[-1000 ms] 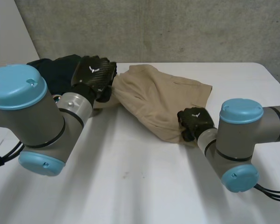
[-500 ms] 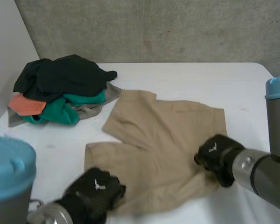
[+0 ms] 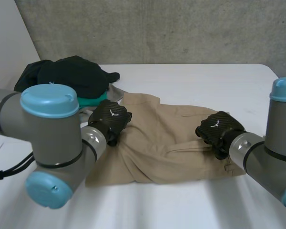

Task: Fold the laundry.

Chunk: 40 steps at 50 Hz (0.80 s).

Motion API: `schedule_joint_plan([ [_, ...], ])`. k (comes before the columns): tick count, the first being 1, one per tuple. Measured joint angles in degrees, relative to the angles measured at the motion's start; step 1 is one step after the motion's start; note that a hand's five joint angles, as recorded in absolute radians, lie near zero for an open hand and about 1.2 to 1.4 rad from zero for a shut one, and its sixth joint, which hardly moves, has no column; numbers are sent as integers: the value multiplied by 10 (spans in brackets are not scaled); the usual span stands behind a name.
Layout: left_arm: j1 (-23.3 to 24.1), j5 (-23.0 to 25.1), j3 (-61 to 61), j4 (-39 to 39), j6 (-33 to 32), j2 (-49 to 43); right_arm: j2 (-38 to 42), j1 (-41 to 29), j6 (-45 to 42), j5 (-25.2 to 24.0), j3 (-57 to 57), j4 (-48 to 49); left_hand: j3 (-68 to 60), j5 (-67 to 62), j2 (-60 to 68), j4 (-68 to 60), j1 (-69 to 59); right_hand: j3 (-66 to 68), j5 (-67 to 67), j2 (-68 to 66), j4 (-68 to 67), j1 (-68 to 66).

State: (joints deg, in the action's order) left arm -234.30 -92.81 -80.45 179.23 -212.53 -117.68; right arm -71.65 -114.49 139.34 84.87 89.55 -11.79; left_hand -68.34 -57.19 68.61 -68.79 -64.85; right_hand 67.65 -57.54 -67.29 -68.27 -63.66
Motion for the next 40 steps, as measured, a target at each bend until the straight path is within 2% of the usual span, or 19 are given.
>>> schedule_joint_plan([
  [7,-2,-3,7,-38,6,-18,26,0,1,-1,-3,2,0,0,0,0,0,0,-2,0,-3,0],
  [14,1,-2,-37,-126,21,39,20,4,-1,-2,27,3,2,0,-2,2,0,0,-2,0,-3,0],
  [17,1,0,-53,-150,25,69,11,5,-2,-2,40,3,166,157,-169,171,172,0,-2,0,-3,0],
  [18,0,0,-56,-151,26,77,8,6,-3,-2,44,3,310,289,-315,306,328,0,-2,0,-3,0],
  [19,-1,1,-58,-149,26,86,4,6,-4,-2,49,4,346,326,-352,344,370,0,-2,0,-3,0],
  [20,-2,1,-59,-146,26,89,3,6,-5,-2,51,4,456,451,-469,468,478,0,-2,0,-3,0],
  [21,-4,2,-59,-136,26,94,1,6,-5,-2,54,5,507,503,-512,518,502,0,-2,0,-3,0],
  [25,-16,4,-46,-86,25,87,-2,6,-7,-2,62,9,523,518,-526,531,497,0,-2,0,-3,0],
  [30,-41,25,-13,-18,23,38,-4,6,-7,-1,71,15,495,480,-495,497,455,0,-2,0,-3,0],
  [40,-85,114,65,6,27,-86,-4,6,-6,-1,83,24,353,340,-354,355,311,0,-2,0,-3,0],
])
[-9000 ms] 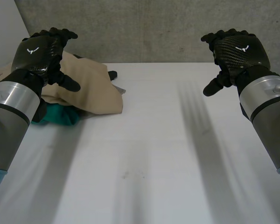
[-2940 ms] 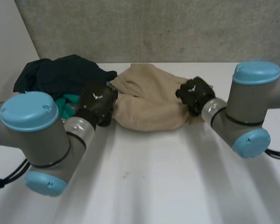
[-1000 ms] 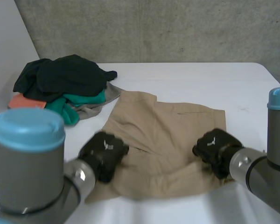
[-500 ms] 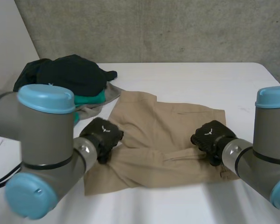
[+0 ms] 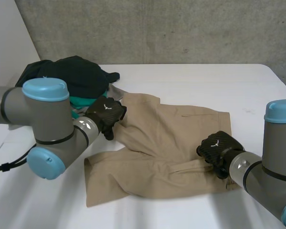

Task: Fold the laundry.

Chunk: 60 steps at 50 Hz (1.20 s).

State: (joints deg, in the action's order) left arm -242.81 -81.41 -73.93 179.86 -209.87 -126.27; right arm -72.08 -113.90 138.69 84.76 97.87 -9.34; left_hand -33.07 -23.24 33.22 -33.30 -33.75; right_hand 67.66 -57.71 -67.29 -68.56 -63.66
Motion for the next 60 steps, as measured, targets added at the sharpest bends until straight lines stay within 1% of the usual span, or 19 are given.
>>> schedule_joint_plan([
  [9,-14,16,37,10,-1,-65,0,0,0,0,3,5,-44,-42,45,-43,-42,0,0,0,0,0],
  [11,-15,15,41,15,-1,-75,0,0,0,0,4,7,-152,-141,151,-144,-153,0,1,0,0,0],
  [12,-16,15,42,17,-1,-77,0,0,0,0,4,8,-152,-141,151,-144,-153,0,0,0,0,0],
  [13,-16,14,44,19,-1,-80,0,0,0,0,5,9,-241,-229,242,-232,-245,0,0,0,0,0],
  [14,-17,14,45,21,-1,-83,0,0,0,0,5,9,-241,-229,242,-232,-245,0,0,0,0,0],
  [15,-18,12,45,24,-1,-86,0,0,1,0,5,11,-308,-304,309,-309,-314,0,0,0,0,0],
  [16,-18,9,44,26,-1,-87,-1,0,2,0,6,12,-343,-319,345,-345,-315,0,0,0,0,0],
  [23,-16,-23,19,31,-1,-65,-3,0,4,0,5,12,-350,-319,352,-352,-315,0,0,0,0,0],
  [30,-14,-92,-39,37,-8,-12,-3,-1,6,0,5,8,-350,-319,352,-352,-315,0,0,0,0,0],
  [40,-13,-129,-52,42,-31,-14,-3,-2,8,2,7,5,-350,-319,352,-352,-315,0,0,0,0,0],
  [42,-12,-131,-52,42,-37,-14,-3,-2,9,2,7,5,-316,-300,317,-316,-293,0,0,0,0,0],
  [43,-11,-131,-52,41,-39,-11,-3,-2,11,2,7,5,-214,-211,213,-212,-187,0,0,0,0,0],
  [44,-11,-131,-52,41,-40,-10,-2,-2,11,2,7,5,-214,-211,213,-212,-187,0,0,0,0,0],
  [45,-9,-132,-53,40,-40,-4,-3,-2,13,2,7,5,-77,-80,73,-79,-42,0,0,0,0,0],
  [46,-7,-132,-54,39,-40,8,-3,-2,17,1,7,5,-16,-10,11,-9,23,0,0,0,0,0],
  [50,3,-134,-68,34,-32,56,-3,-2,27,0,5,6,31,41,-36,41,43,0,0,0,0,0],
  [55,15,-134,-104,15,-1,125,-3,-2,34,0,3,6,33,44,-40,44,44,0,0,0,0,0],
  [57,32,-132,-144,-17,40,181,-4,-2,37,0,3,5,33,47,-41,46,44,0,0,0,0,0],
  [60,48,-128,-179,-51,74,211,-9,-1,38,-1,2,5,41,53,-46,52,49,0,0,0,0,0],
])
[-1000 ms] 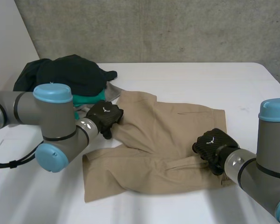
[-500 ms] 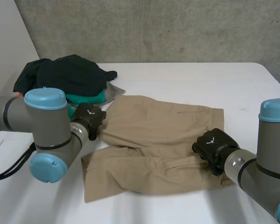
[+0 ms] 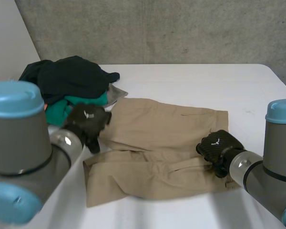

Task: Fold the laundry.

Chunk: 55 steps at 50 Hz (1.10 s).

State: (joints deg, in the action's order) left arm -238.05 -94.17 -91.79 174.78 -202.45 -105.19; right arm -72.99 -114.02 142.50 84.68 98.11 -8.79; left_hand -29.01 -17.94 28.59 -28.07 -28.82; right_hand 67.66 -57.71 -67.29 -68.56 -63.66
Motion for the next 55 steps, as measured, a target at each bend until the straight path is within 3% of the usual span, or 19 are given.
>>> schedule_joint_plan([
  [9,33,12,-55,-43,34,-23,-17,1,1,-1,1,0,-21,-27,24,-25,-22,0,0,0,0,0],
  [10,34,12,-49,-37,34,-42,-18,1,1,-1,1,0,-157,-167,173,-168,-184,0,0,0,0,0],
  [13,34,9,-22,-17,32,-76,-18,0,1,-1,1,0,-352,-356,359,-361,-375,0,0,0,0,1],
  [24,30,9,142,100,17,-141,-2,1,1,1,-77,16,-391,-376,399,-405,-378,0,0,0,0,1],
  [30,24,12,277,179,-36,-237,87,1,1,5,-195,73,-391,-376,399,-405,-378,0,0,0,0,1],
  [41,-2,11,456,218,-107,-412,291,-1,-7,36,-374,230,-391,-376,399,-404,-378,0,0,0,0,1],
  [43,-3,10,472,223,-108,-431,322,-1,-9,54,-397,261,-316,-330,322,-333,-316,-124,124,125,128,107],
  [45,-2,8,480,228,-107,-441,344,-2,-10,71,-414,281,-149,-169,151,-167,-126,-302,309,322,307,300],
  [46,-2,8,480,228,-107,-442,347,-2,-10,74,-416,283,-137,-145,126,-143,-99,-356,355,367,351,344],
  [47,-1,7,481,232,-106,-445,355,-2,-9,83,-422,289,3,-2,-3,0,57,-458,460,469,466,440],
  [48,-1,6,480,233,-104,-446,360,-3,-8,91,-425,292,3,-2,-3,0,57,-514,516,521,523,487],
  [49,0,6,479,234,-104,-446,361,-3,-8,94,-426,292,102,92,-101,94,136,-533,534,538,542,501],
  [51,1,5,473,238,-99,-443,359,-4,-4,105,-423,287,157,146,-153,152,172,-557,550,555,565,509],
  [55,4,3,451,241,-87,-423,336,-4,11,115,-399,260,169,152,-169,165,175,-559,550,555,567,509],
])
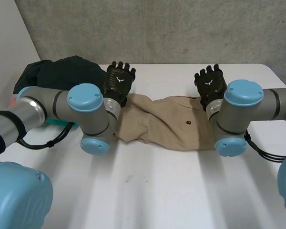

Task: Fold the laundry.

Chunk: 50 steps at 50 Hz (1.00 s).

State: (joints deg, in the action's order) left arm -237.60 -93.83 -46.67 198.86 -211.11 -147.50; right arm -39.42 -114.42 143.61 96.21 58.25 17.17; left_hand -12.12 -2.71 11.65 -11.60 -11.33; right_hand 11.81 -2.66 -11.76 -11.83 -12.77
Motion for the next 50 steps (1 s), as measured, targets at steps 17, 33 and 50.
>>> schedule_joint_plan([
  [17,13,5,-253,0,33,218,-199,74,121,-144,200,-238,0,0,0,0,0,7,-4,-7,-7,-3],
  [33,16,3,-311,-3,58,241,-167,137,42,-65,235,-137,0,0,0,0,0,555,-540,-551,-566,-484],
  [50,14,4,-364,-6,59,318,-255,81,-194,-71,259,-70,0,0,0,0,0,563,-550,-551,-567,-508],
])
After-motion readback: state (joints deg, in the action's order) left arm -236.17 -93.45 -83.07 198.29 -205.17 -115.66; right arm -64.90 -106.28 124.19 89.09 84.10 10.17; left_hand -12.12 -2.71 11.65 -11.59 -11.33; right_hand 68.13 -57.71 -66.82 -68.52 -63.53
